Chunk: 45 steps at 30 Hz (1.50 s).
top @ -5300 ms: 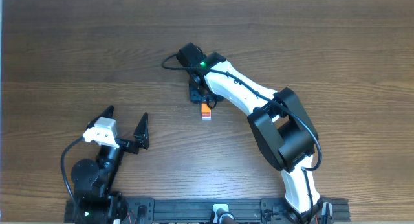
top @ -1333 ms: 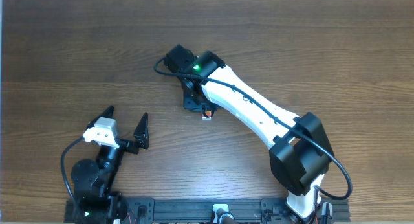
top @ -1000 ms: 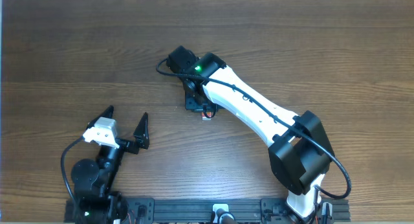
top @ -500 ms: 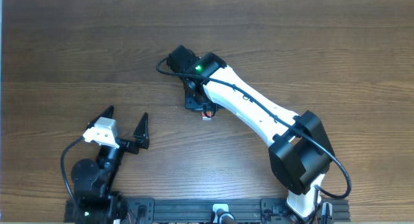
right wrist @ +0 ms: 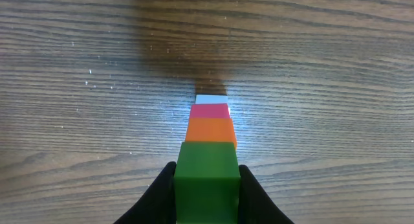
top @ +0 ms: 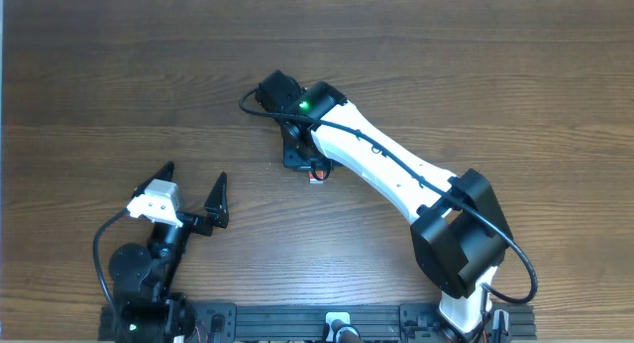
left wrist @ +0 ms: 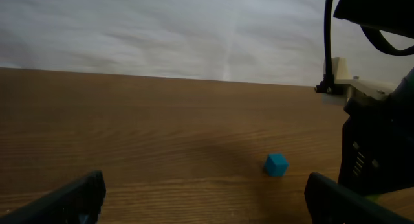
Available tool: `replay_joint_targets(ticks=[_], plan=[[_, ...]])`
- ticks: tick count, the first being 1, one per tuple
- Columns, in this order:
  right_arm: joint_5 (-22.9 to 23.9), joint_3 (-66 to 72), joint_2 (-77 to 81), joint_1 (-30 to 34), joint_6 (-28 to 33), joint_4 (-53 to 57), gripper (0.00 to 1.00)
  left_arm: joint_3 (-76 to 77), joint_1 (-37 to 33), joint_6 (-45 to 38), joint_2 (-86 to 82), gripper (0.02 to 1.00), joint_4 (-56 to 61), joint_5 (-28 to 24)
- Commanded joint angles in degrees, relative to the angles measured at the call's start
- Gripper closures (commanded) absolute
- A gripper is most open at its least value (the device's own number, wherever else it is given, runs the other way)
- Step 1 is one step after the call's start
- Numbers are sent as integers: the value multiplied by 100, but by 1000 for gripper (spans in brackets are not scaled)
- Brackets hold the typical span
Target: Stack Cubes
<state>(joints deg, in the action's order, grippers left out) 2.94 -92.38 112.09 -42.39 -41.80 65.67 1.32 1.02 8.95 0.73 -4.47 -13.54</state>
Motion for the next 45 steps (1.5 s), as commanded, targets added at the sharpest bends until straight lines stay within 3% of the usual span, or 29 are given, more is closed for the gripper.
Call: replay_joint_targets(ticks=[1, 5, 7, 11, 16, 22, 32, 38, 45], plan=[[11, 68, -120, 42, -39, -15, 989, -37, 26, -105, -35, 18, 22, -37], [11, 68, -120, 39, -39, -15, 958, -37, 26, -107, -35, 18, 22, -37], [9, 68, -120, 42, -39, -13, 790, -37, 26, -105, -35, 18, 22, -37], [9, 68, -120, 39, -39, -13, 687, -37, 26, -105, -35, 18, 22, -37], [9, 68, -120, 42, -39, -13, 426, -37, 26, -107, -35, 18, 22, -37], [9, 68, -120, 39, -39, -13, 233, -37, 26, -107, -35, 18, 22, -37], [35, -184, -120, 87, 280, -13, 84, -37, 26, -107, -35, 18, 22, -37], [291, -872, -116, 293, 610, 162, 69, -37, 26, -107, -35, 18, 22, -37], [-31, -1464, 317, 752, 935, 291, 93, -37, 26, -105, -35, 18, 22, -37]])
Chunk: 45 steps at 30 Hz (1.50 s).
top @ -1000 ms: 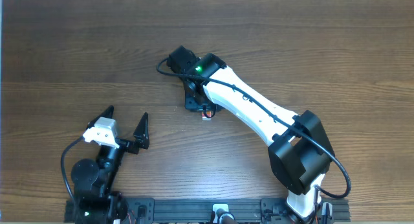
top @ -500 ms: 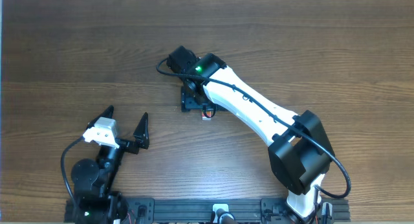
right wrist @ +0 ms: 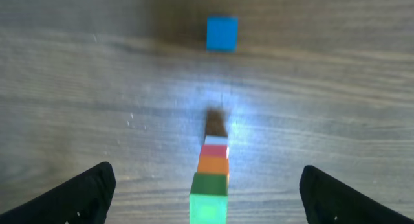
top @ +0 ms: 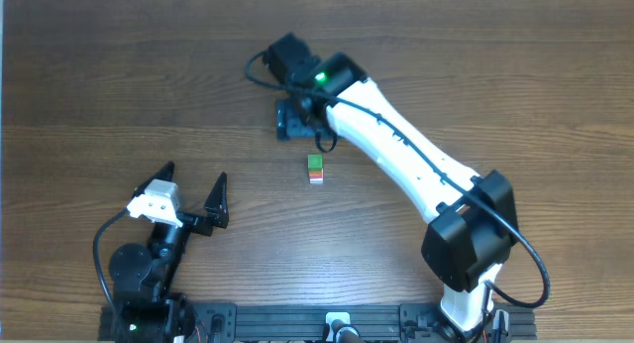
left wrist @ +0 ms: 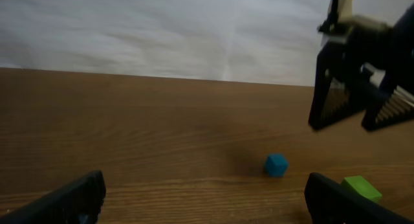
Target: Stack Cubes
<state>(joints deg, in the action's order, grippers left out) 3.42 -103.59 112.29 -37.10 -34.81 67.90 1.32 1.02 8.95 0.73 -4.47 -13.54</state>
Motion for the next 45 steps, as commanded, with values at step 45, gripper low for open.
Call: replay_joint_targets(ticks=[45], plan=[[-37, -859, 2216, 358, 531, -643, 196, -37, 24, -105, -35, 20, 22, -37]])
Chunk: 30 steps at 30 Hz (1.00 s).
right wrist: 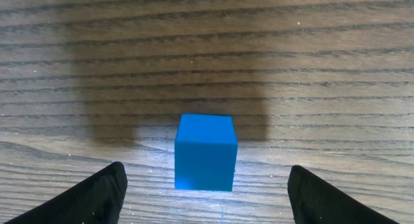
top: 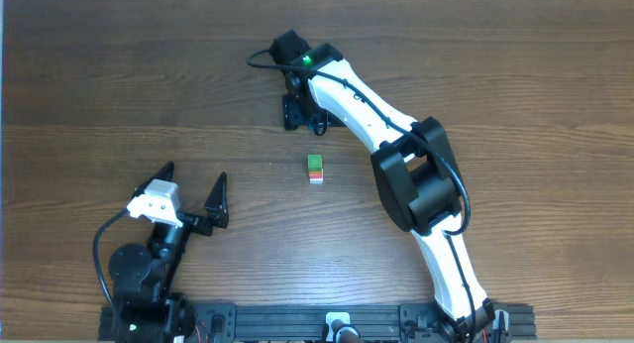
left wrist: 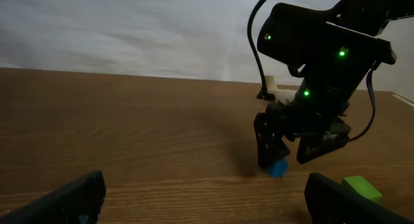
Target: Stack Cubes
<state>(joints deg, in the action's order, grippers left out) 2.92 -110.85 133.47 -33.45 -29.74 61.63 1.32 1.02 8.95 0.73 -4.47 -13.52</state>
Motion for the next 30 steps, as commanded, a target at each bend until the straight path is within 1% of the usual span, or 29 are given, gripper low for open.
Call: replay_joint_targets(ticks=[1, 8, 14, 19, 23, 28, 30], plan=[[13, -133, 114, -7, 24, -13, 200, -37, 26, -105, -35, 18, 22, -39], [13, -133, 212, -7, 24, -79, 200, -37, 26, -105, -35, 18, 22, -39], [15, -133, 245, -7, 24, -72, 264, -37, 26, -107, -35, 20, 22, -39], [15, -133, 256, -9, 24, -87, 378, -37, 26, -105, -35, 18, 22, -39], [15, -133, 262, -17, 24, -87, 413, -37, 26, -105, -35, 18, 22, -39], [15, -133, 262, -20, 24, -103, 533, -37, 26, -105, -35, 20, 22, -39], [15, -133, 262, -20, 24, -101, 566, -37, 26, -105, -35, 18, 22, -39]])
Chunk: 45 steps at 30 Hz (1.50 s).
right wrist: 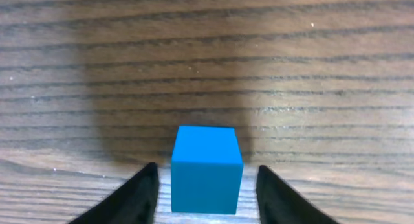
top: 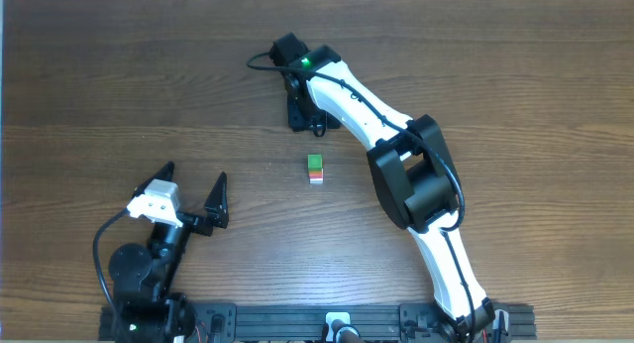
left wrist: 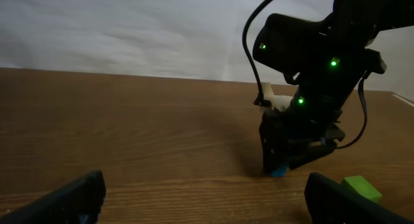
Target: Stack Cubes
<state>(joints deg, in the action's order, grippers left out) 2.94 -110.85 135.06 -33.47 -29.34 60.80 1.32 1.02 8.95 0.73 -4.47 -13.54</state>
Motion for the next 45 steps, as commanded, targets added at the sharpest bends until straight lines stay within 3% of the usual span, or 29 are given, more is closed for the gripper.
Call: replay_joint_targets(ticks=[1, 7, 15, 35, 45], plan=[[13, -133, 103, -17, -15, -17, 584, -37, 26, -107, -35, 20, 22, -37], [13, -133, 103, -17, -15, -17, 822, -37, 26, -105, -35, 18, 22, -37], [11, -146, 101, -22, -17, 11, 989, -37, 26, -107, -35, 18, 22, -37], [271, -2079, -15, -85, -7, 1735, 991, -37, 26, -105, -35, 20, 22, -37], [278, -2131, -1064, -334, 26, 2583, 989, -37, 26, -105, -35, 18, 22, -37]])
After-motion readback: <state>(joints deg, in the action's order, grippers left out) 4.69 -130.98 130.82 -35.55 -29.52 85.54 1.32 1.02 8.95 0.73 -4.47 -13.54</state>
